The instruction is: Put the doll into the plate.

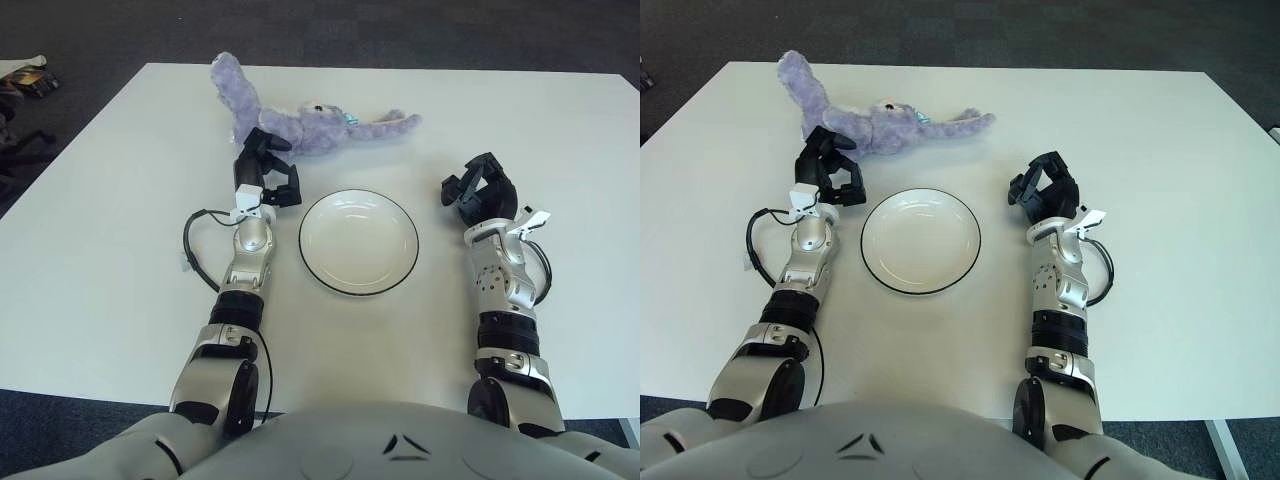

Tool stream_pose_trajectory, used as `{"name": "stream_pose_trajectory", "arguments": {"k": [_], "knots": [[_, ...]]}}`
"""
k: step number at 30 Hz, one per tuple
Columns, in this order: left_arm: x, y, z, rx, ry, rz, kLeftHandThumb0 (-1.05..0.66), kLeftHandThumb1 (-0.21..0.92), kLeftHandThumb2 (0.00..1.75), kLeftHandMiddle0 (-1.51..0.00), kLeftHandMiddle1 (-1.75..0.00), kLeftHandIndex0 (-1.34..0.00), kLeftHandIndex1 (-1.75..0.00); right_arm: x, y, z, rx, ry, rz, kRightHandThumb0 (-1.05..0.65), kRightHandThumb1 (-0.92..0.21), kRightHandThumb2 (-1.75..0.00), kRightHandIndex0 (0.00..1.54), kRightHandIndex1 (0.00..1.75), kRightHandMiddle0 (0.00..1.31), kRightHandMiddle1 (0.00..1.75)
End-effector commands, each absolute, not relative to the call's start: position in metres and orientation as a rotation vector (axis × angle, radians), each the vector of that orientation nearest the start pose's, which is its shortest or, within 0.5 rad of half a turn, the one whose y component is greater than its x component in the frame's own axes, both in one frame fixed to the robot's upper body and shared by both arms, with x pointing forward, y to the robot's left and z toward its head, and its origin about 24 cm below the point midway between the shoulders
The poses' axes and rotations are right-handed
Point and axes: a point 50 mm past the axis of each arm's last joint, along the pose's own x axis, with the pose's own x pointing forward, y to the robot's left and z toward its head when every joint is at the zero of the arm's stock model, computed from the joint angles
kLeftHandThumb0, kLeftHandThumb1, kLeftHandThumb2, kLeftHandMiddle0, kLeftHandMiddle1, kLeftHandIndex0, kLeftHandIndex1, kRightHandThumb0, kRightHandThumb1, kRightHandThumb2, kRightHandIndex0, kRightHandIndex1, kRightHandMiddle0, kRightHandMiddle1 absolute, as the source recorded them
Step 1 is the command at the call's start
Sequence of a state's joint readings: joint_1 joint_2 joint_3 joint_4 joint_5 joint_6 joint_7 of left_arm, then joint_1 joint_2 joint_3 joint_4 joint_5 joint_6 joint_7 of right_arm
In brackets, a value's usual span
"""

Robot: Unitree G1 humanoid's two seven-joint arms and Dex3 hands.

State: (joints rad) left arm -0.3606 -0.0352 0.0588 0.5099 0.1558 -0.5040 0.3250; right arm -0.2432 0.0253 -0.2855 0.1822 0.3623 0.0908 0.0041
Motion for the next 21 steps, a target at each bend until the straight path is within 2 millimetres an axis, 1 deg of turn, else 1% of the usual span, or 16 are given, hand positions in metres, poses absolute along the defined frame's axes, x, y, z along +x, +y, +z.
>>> {"name": "stream_pose_trajectory", "arguments": {"k": [1, 8, 10, 13, 14, 15, 16, 17, 18, 19, 21], "knots": [[0.293, 0.144, 0.041, 0.119, -0.284, 0.248, -0.01, 0.19, 1.46, -0.60, -1.75, -0.58, -1.74, 0.281, -0.188, 0.029, 0.402, 0.109, -0.207, -0.49, -0.30, -1.33, 1.20, 1.75, 0.63, 1.75], [0.291, 0.144, 0.051, 0.180, -0.360, 0.277, -0.01, 0.22, 1.44, -0.57, -1.75, -0.56, -1.75, 0.282, -0.184, 0.046, 0.316, 0.031, -0.194, -0.48, -0.32, -1.31, 1.10, 1.75, 0.61, 1.75], [0.291, 0.144, 0.053, 0.210, -0.385, 0.277, -0.01, 0.22, 1.43, -0.57, -1.75, -0.56, -1.75, 0.282, -0.183, 0.051, 0.284, 0.009, -0.188, -0.47, -0.34, -1.28, 1.03, 1.75, 0.59, 1.75], [0.290, 0.144, 0.055, 0.242, -0.410, 0.272, -0.01, 0.22, 1.43, -0.57, -1.75, -0.56, -1.75, 0.282, -0.181, 0.054, 0.257, -0.002, -0.182, -0.46, -0.37, -1.25, 0.96, 1.75, 0.57, 1.75], [0.290, 0.145, 0.056, 0.263, -0.426, 0.266, -0.01, 0.22, 1.43, -0.57, -1.75, -0.56, -1.75, 0.282, -0.180, 0.057, 0.241, -0.010, -0.176, -0.37, -0.33, -1.29, 0.90, 1.75, 0.57, 1.73], [0.290, 0.145, 0.057, 0.278, -0.437, 0.261, -0.01, 0.23, 1.43, -0.57, -1.75, -0.55, -1.75, 0.282, -0.179, 0.059, 0.230, -0.016, -0.172, -0.24, -0.30, -1.33, 0.78, 1.75, 0.56, 1.73], [0.290, 0.145, 0.058, 0.299, -0.453, 0.251, -0.01, 0.23, 1.42, -0.56, -1.75, -0.55, -1.75, 0.283, -0.177, 0.061, 0.210, -0.025, -0.162, -0.16, -0.28, -1.35, 0.70, 1.75, 0.55, 1.73], [0.291, 0.145, 0.059, 0.311, -0.463, 0.245, -0.01, 0.23, 1.42, -0.56, -1.75, -0.55, -1.75, 0.284, -0.176, 0.063, 0.197, -0.030, -0.156, -0.16, -0.28, -1.35, 0.70, 1.75, 0.55, 1.73], [0.291, 0.145, 0.059, 0.318, -0.469, 0.241, -0.01, 0.25, 1.41, -0.55, -1.75, -0.54, -1.75, 0.284, -0.176, 0.064, 0.190, -0.033, -0.153, -0.08, -0.32, -1.31, 0.54, 1.75, 0.55, 1.74], [0.291, 0.145, 0.059, 0.331, -0.477, 0.232, -0.01, 0.25, 1.40, -0.55, -1.75, -0.54, -1.75, 0.285, -0.175, 0.066, 0.177, -0.038, -0.145, -0.07, -0.33, -1.31, 0.51, 1.75, 0.54, 1.74], [0.293, 0.145, 0.060, 0.351, -0.487, 0.215, -0.01, 0.28, 1.37, -0.53, -1.75, -0.51, -1.75, 0.286, -0.174, 0.068, 0.157, -0.044, -0.130, -0.03, -0.39, -1.24, 0.39, 1.75, 0.53, 1.74]]}}
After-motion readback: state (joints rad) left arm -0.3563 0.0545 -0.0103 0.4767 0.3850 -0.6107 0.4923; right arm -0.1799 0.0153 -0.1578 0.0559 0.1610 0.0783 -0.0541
